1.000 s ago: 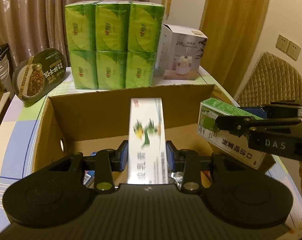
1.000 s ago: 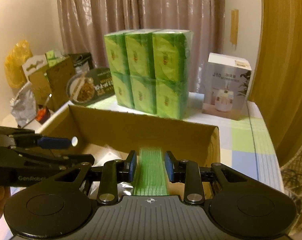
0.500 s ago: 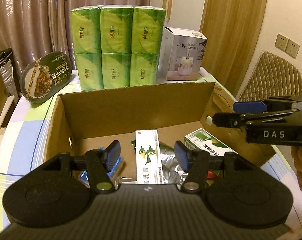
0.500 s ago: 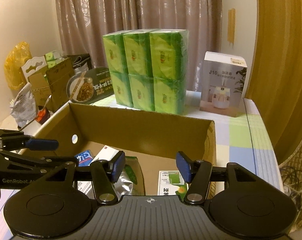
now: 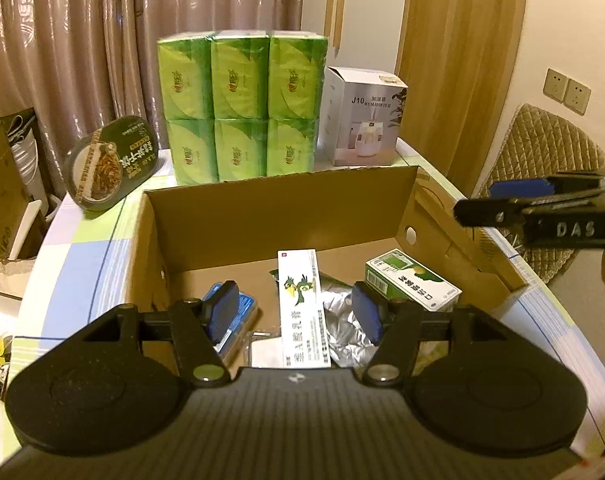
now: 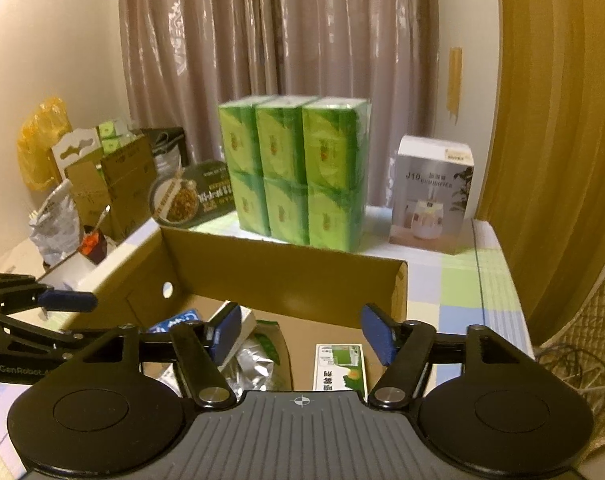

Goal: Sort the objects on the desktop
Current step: 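Withdraw both tools from the box toward the white spoon and medicine box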

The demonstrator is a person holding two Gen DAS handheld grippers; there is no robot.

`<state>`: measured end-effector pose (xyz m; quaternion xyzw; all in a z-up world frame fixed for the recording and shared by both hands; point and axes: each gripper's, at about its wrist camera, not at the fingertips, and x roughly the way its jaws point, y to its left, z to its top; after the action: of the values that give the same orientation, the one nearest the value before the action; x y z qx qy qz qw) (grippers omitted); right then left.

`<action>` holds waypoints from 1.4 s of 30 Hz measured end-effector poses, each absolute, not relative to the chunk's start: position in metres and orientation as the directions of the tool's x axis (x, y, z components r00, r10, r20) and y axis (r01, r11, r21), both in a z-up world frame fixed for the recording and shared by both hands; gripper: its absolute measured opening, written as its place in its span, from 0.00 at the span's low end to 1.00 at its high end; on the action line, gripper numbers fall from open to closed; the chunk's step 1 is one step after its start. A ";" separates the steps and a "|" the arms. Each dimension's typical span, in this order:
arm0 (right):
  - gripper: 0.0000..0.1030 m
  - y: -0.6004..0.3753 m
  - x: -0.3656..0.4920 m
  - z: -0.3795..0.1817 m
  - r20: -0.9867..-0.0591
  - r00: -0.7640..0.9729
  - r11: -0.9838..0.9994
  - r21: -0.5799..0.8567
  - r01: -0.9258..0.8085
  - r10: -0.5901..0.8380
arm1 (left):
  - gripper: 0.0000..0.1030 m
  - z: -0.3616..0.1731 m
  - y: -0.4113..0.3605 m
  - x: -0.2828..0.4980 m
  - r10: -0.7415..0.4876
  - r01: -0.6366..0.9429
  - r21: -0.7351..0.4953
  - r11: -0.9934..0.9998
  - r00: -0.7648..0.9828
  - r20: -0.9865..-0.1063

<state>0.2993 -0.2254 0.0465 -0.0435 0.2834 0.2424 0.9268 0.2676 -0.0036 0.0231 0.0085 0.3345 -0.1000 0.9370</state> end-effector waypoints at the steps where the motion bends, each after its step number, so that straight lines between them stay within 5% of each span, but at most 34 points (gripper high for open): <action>1: 0.69 -0.226 0.294 0.048 -0.543 0.723 0.878 0.057 -0.475 0.427 | 0.60 0.025 -0.001 0.262 -0.179 0.191 -0.049 0.980 0.760 -0.625; 14: 0.79 -0.223 0.214 -0.007 -0.624 0.630 0.838 0.075 -0.541 0.463 | 0.81 0.012 0.040 0.187 -0.131 0.168 -0.007 0.986 0.741 -0.659; 21: 0.79 -0.220 0.191 -0.052 -0.709 0.546 0.818 0.076 -0.570 0.446 | 0.81 -0.025 0.053 0.158 -0.125 0.208 0.026 0.978 0.678 -0.724; 42: 0.80 -0.137 0.208 -0.069 -0.727 0.420 0.569 -0.051 -0.821 0.542 | 0.84 -0.051 0.079 0.166 -0.196 0.349 0.036 0.936 0.606 -0.771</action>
<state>0.2082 -0.1371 -0.0690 -0.2047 0.3406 0.4169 0.8175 0.1655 0.0794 -0.0510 0.0919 0.4165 -0.1531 0.8914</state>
